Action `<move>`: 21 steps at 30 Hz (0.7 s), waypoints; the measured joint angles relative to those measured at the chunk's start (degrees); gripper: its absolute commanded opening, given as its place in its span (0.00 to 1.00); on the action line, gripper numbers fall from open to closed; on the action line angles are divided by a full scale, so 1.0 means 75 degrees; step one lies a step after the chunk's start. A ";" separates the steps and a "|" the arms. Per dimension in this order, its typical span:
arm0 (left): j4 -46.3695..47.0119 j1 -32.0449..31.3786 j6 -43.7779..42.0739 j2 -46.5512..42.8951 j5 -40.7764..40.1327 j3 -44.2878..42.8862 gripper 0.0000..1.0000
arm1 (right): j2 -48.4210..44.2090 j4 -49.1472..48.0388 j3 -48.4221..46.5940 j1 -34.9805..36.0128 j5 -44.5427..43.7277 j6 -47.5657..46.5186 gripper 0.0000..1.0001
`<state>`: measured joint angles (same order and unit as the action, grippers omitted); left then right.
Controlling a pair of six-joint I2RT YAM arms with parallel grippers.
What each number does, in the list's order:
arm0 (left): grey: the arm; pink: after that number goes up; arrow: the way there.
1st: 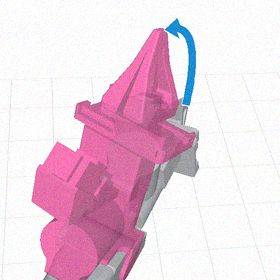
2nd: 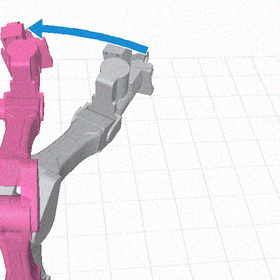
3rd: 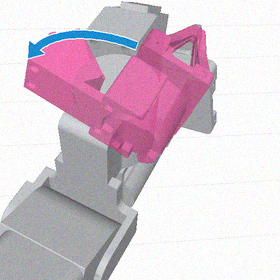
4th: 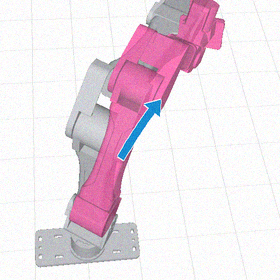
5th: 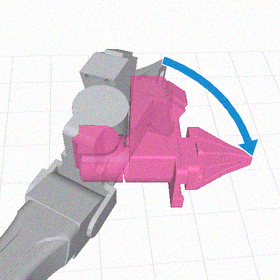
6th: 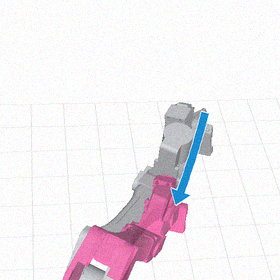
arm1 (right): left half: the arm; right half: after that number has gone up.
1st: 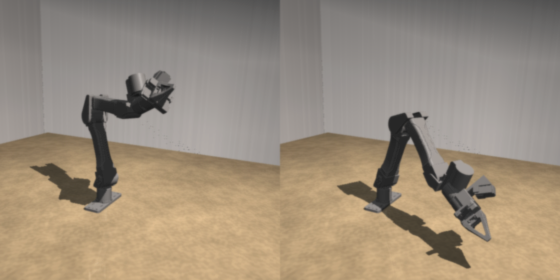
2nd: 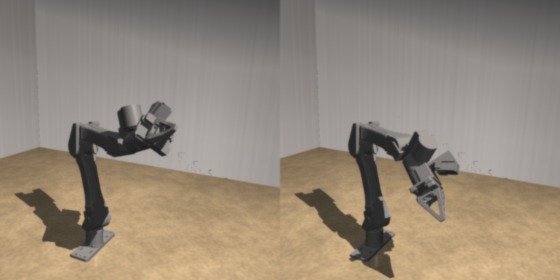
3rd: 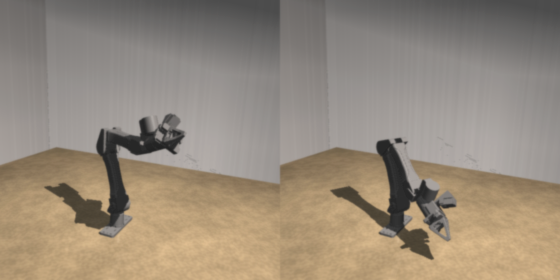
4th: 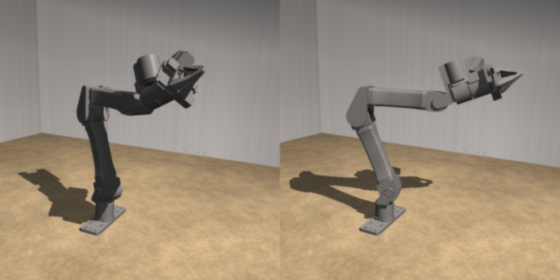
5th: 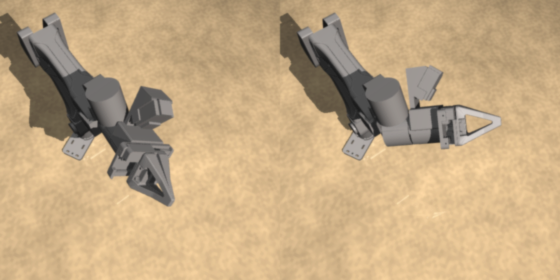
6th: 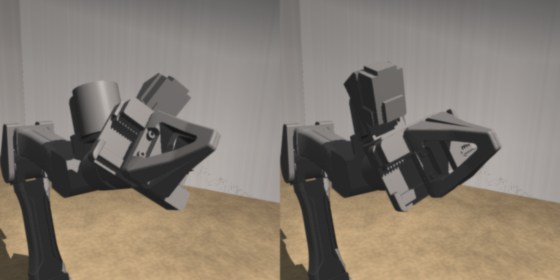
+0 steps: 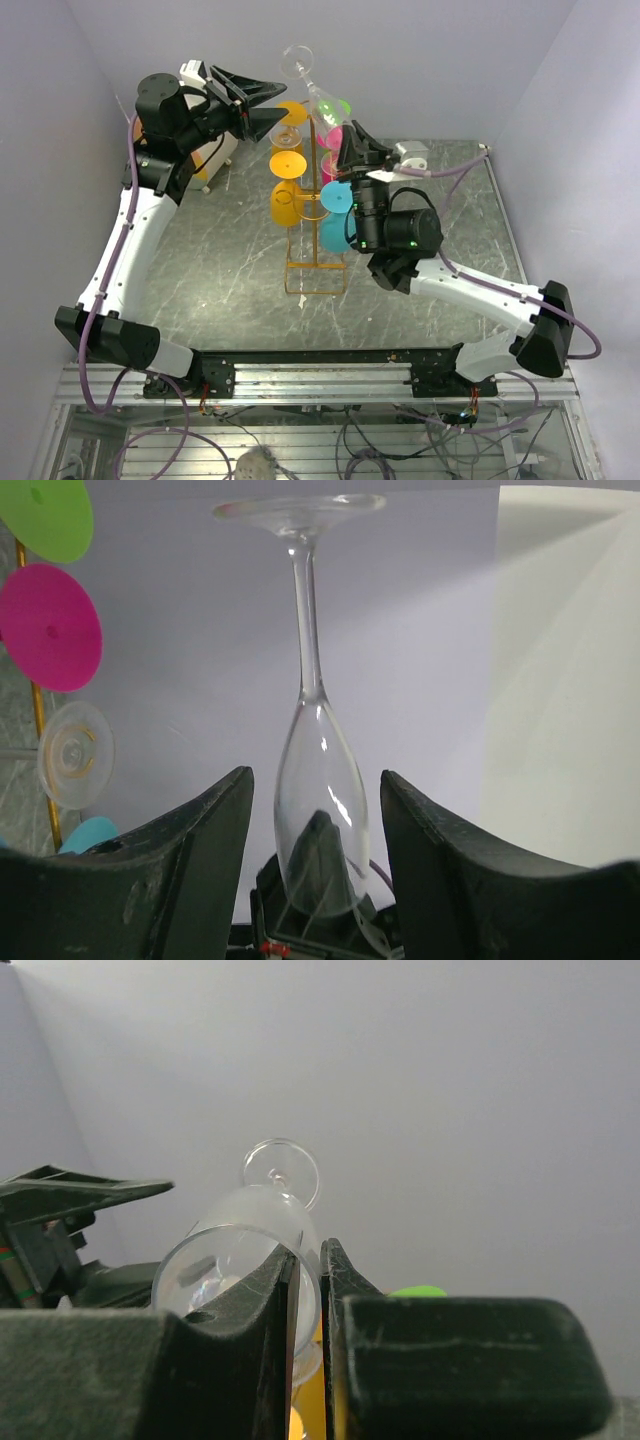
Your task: Place the wine glass upside down on the wine glass rack
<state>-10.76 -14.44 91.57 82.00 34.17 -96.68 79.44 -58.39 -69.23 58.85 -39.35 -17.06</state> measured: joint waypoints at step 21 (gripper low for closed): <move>-0.0746 0.0000 -0.0589 0.0134 -0.0603 0.0338 0.63 | 0.0711 -0.0504 -0.0446 0.0682 -0.0321 -0.0679 0.00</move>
<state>-16.36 -14.44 87.15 83.00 29.65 -94.15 84.77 -62.17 -72.58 63.96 -41.76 -22.15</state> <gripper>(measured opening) 0.629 0.107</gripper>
